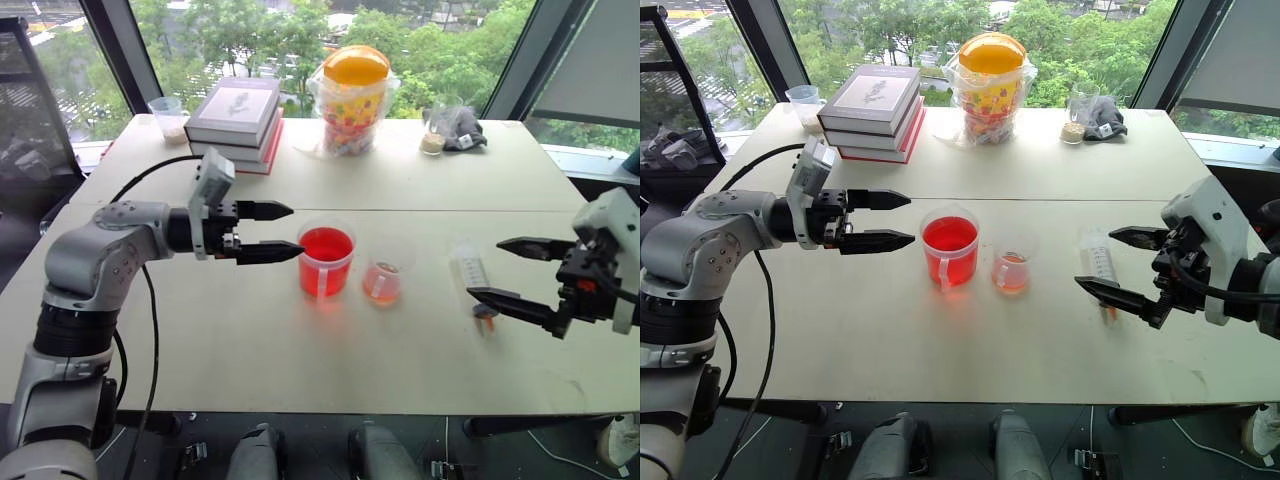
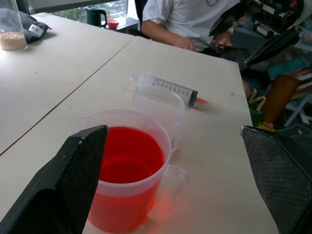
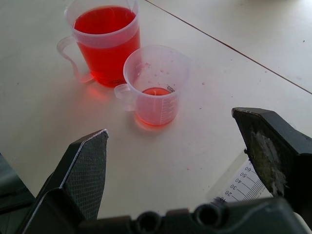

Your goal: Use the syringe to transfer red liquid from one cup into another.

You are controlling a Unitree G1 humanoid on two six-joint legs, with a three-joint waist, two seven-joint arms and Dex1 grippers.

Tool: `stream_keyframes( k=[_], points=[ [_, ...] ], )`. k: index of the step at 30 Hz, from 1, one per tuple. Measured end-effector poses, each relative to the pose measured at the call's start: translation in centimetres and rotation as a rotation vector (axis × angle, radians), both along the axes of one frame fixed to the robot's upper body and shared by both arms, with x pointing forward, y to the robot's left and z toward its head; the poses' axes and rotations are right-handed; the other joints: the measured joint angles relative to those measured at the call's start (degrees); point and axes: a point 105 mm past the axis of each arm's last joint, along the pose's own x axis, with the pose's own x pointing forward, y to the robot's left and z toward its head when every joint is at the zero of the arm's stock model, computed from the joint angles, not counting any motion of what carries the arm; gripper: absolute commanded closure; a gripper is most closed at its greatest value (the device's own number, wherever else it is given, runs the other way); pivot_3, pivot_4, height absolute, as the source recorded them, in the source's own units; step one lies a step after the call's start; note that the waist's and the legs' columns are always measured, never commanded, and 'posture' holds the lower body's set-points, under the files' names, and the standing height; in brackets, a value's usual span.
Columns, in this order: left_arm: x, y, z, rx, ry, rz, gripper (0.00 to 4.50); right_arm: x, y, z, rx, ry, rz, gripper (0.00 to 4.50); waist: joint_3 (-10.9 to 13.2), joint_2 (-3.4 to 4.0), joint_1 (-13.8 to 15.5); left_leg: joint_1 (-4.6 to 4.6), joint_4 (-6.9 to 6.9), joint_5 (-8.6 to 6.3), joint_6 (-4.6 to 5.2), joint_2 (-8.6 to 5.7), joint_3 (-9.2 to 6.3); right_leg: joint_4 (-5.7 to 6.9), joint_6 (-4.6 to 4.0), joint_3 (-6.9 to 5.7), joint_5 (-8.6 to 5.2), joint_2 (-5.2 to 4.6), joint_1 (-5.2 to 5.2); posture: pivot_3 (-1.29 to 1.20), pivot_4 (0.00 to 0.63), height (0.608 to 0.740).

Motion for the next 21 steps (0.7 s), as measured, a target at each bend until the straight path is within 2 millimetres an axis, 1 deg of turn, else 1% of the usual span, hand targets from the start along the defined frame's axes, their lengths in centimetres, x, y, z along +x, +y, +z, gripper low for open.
stream_keyframes(
  k=[21],
  points=[
    [-0.31, 0.07, 0.21, -0.022, 0.012, -0.019, 0.00, 0.02, -0.45, -0.51, -0.007, 0.022, -0.021, 0.03, 0.00, 0.00, 0.01, 0.00, 0.00, 0.00, 0.00, 0.00, 0.00, 0.00, 0.00, 0.00, 0.00, 0.00, 0.01, 0.00, 0.150, 0.740]
  ],
)
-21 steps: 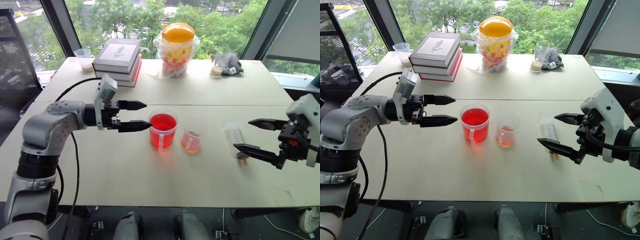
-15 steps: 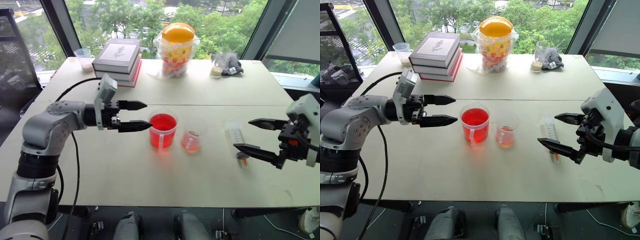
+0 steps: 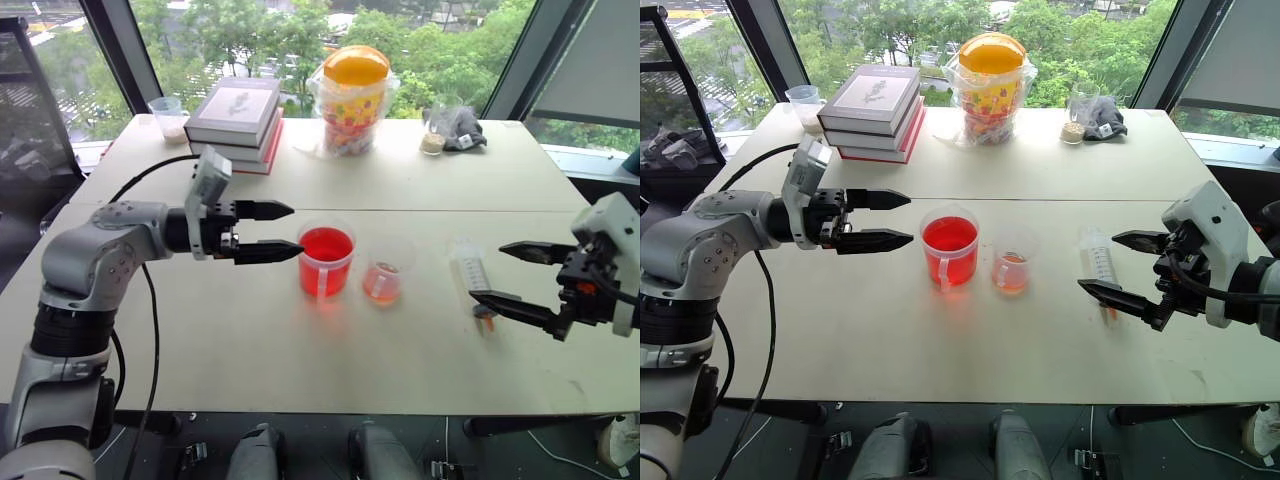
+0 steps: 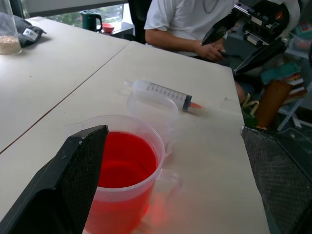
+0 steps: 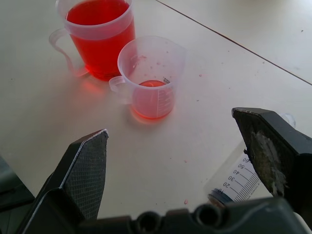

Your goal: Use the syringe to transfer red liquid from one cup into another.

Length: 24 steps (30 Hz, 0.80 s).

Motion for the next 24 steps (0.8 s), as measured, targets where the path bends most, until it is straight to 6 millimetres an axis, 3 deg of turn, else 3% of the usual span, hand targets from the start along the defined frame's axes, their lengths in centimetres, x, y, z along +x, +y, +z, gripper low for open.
stream_keyframes(
  k=[7, 12, 24],
  points=[
    [-0.1, 0.2, -0.5, 0.002, 0.016, 0.000, 0.00, 1.0, -1.1, -0.2, -0.028, 0.017, -0.067, 0.03, 0.00, 0.00, -0.08, 0.00, 0.00, 0.00, 0.00, 0.00, 0.00, -0.02, -0.03, 0.00, -0.01, 0.00, 0.01, 0.00, 0.150, 0.740],
    [-0.1, 0.3, -0.6, 0.003, 0.017, 0.002, 0.00, 2.5, -2.0, -0.8, -0.025, 0.143, -0.143, 0.03, 0.00, 0.00, -0.22, 0.02, 0.00, 0.00, 0.00, 0.01, 0.00, -0.01, -0.05, 0.01, -0.02, 0.00, -0.01, 0.00, 0.150, 0.740],
    [-0.1, -0.3, -1.0, -0.020, 0.016, 0.011, 0.00, 10.3, -5.4, -3.4, 0.048, 0.420, -0.493, 0.03, 0.00, 0.01, -0.40, -0.13, -0.07, 0.00, 0.00, 0.03, 0.38, 0.05, -0.07, 0.27, 0.00, 0.00, -0.39, 0.00, 0.150, 0.740]
  ],
)
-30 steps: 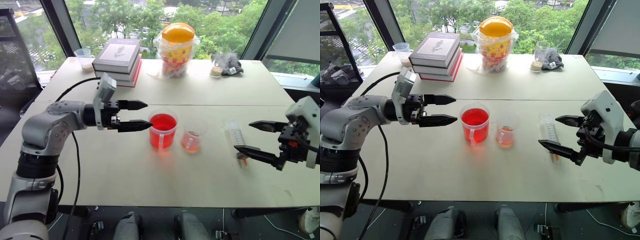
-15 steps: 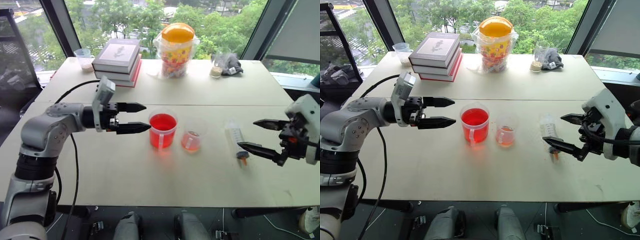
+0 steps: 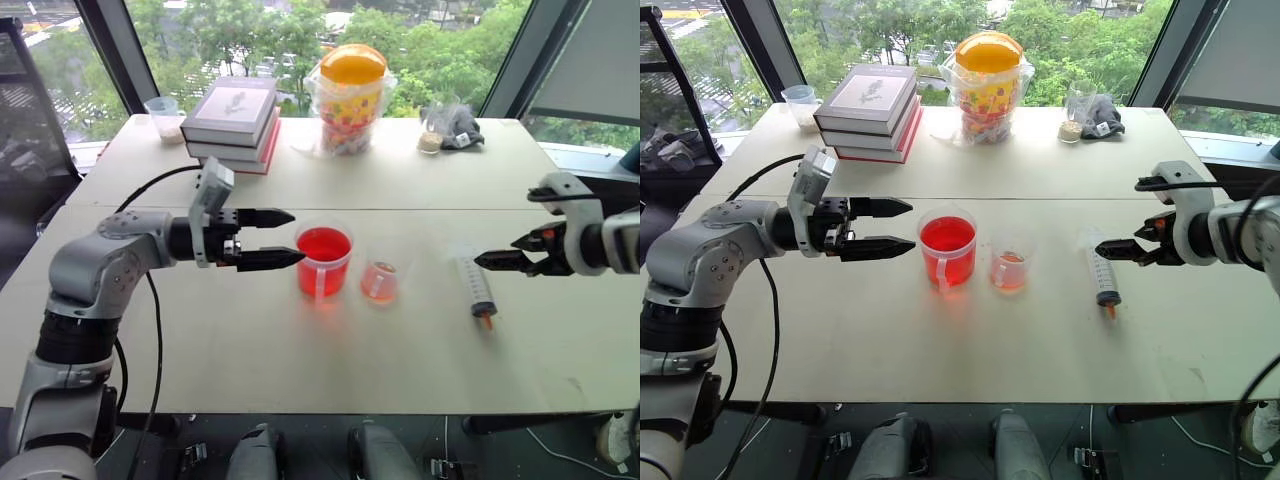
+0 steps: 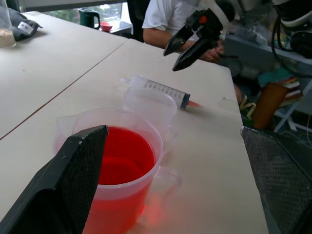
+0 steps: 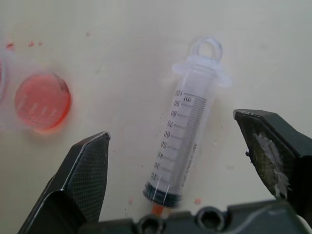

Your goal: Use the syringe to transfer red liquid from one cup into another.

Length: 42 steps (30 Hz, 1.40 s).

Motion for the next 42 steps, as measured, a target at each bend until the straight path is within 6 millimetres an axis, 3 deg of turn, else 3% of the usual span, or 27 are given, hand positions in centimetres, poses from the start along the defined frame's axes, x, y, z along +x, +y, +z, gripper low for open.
stream_keyframes(
  k=[9, 16, 24, 27, 31, 32, 39, 42],
  points=[
    [-0.1, 0.2, 0.0, -0.008, -0.019, 0.045, 0.00, 2.4, -1.1, -3.5, -0.049, 0.198, -0.127, 0.03, 0.00, 0.00, 0.34, -0.13, -0.01, -0.04, 0.07, -0.02, 0.25, -0.04, 0.21, 0.03, 0.11, -0.01, -0.09, 0.00, 0.150, 0.740],
    [-0.5, 0.0, -0.2, -0.020, -0.020, 0.054, 0.00, 3.0, -0.4, -5.7, -0.055, 0.292, -0.101, 0.03, 0.00, 0.00, 0.13, -0.11, 0.00, -0.04, 0.06, -0.02, 0.25, 0.03, 0.23, 0.03, 0.12, 0.01, -0.09, 0.00, 0.150, 0.740],
    [-0.4, 0.0, -0.1, -0.021, -0.024, 0.068, 0.00, 3.8, 0.6, -6.7, -0.059, 0.317, -0.066, 0.03, 0.00, 0.00, 0.11, -0.10, 0.01, -0.04, 0.06, -0.02, 0.26, 0.04, 0.24, 0.03, 0.13, 0.01, -0.09, 0.00, 0.150, 0.740],
    [-0.4, 0.0, -0.1, -0.021, -0.024, 0.070, 0.00, 4.0, 0.5, -6.8, -0.071, 0.317, -0.070, 0.91, 0.00, 0.00, 0.10, -0.10, 0.03, -0.03, 0.06, -0.02, 0.26, 0.04, 0.24, 0.02, 0.13, 0.01, -0.07, 0.00, 0.150, 0.740],
    [-0.4, 0.0, -0.1, -0.020, -0.027, 0.071, 0.00, 4.1, 0.1, -6.9, -0.091, 0.317, -0.077, 2.87, 0.00, 0.00, 0.02, -0.06, 0.03, -0.03, 0.05, -0.01, 0.25, 0.06, 0.24, 0.03, 0.13, 0.02, -0.06, 0.00, 0.150, 0.740],
    [-0.4, 0.0, -0.1, -0.020, -0.029, 0.071, 0.00, 4.1, 0.2, -6.9, -0.089, 0.317, -0.073, 3.09, 0.00, 0.00, -0.03, -0.04, 0.02, -0.03, 0.05, 0.00, 0.26, 0.07, 0.24, 0.03, 0.13, 0.03, -0.05, 0.00, 0.150, 0.740],
    [-0.4, -0.1, 0.1, -0.019, -0.035, 0.068, 0.00, 4.0, 0.6, -6.5, -0.038, 0.306, -0.077, 3.11, 0.01, 0.02, -0.01, -0.03, 0.02, -0.03, 0.04, -0.01, 0.28, 0.10, 0.25, 0.04, 0.13, 0.02, -0.07, 0.00, 0.150, 0.740],
    [-0.5, -0.1, 0.2, -0.019, -0.039, 0.060, 0.00, 4.8, 1.2, -3.9, 0.010, 0.185, -0.056, 3.11, 0.02, 0.04, 0.10, -0.04, 0.00, -0.03, 0.04, -0.01, 0.29, 0.10, 0.25, 0.04, 0.13, 0.02, -0.09, 0.00, 0.150, 0.740]
  ],
)
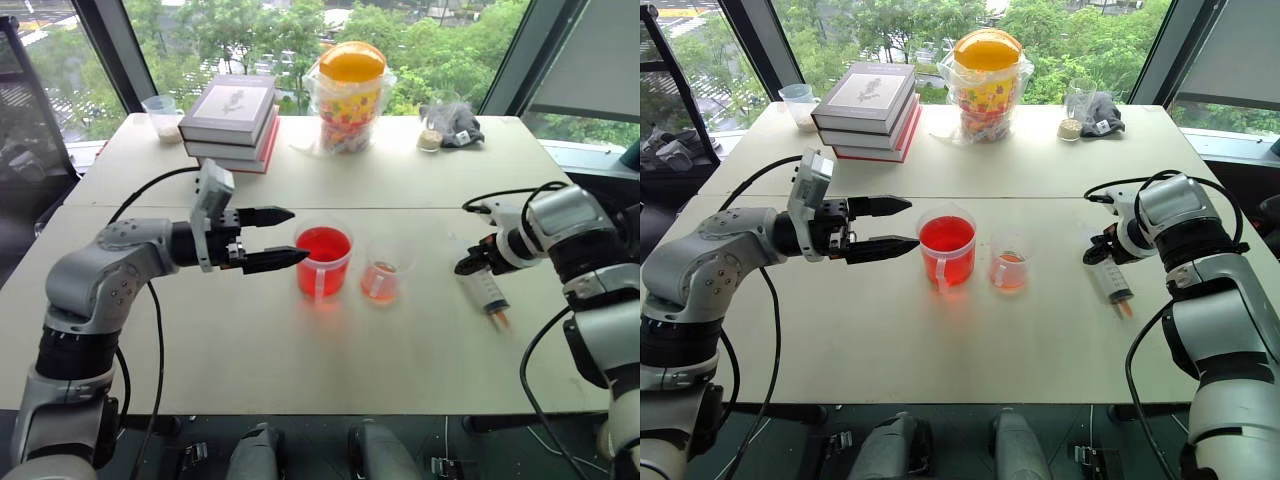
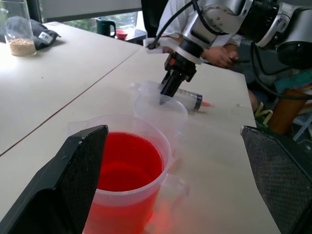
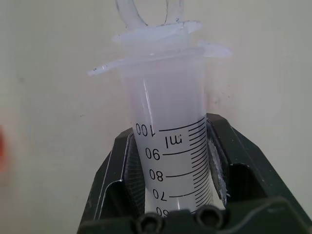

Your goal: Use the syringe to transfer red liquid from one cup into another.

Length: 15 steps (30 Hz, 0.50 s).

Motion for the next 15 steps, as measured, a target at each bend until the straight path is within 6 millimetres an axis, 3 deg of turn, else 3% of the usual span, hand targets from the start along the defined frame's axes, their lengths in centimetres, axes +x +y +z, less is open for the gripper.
stream_keyframes(
  k=[4, 9, 12, 15],
  points=[
    [0.4, 0.1, 0.2, -0.005, 0.005, 0.003, 0.00, 1.3, 2.0, 7.1, 0.075, -0.392, 0.097, 3.11, 0.00, 0.00, 0.16, 0.00, -0.05, 0.00, -0.01, 0.00, -0.01, 0.00, 0.01, -0.02, 0.00, 0.00, -0.01, 0.00, 0.150, 0.740],
    [1.3, 0.3, 1.6, -0.018, -0.026, 0.000, 0.00, -0.1, 8.4, 16.3, 0.284, -0.952, 0.302, 3.11, 0.00, 0.00, -0.01, 0.02, -0.06, 0.01, -0.03, 0.02, -0.03, 0.06, 0.03, -0.05, 0.01, 0.04, 0.00, 0.00, 0.150, 0.740],
    [1.8, 0.5, 2.0, -0.021, -0.033, -0.005, 0.00, -2.2, 12.5, 18.6, 0.446, -1.124, 0.408, 3.11, -0.01, 0.01, 0.02, 0.02, -0.05, 0.03, -0.06, 0.03, -0.03, 0.08, 0.03, -0.06, 0.01, 0.03, 0.01, 0.00, 0.150, 0.740],
    [2.3, 0.7, 1.9, -0.013, -0.031, -0.003, 0.00, -3.8, 15.2, 18.6, 0.569, -1.182, 0.490, 3.11, -0.01, -0.01, 0.26, 0.01, -0.03, 0.03, -0.06, 0.01, -0.03, 0.06, 0.03, -0.09, 0.01, 0.00, 0.04, 0.00, 0.150, 0.740]
  ],
)
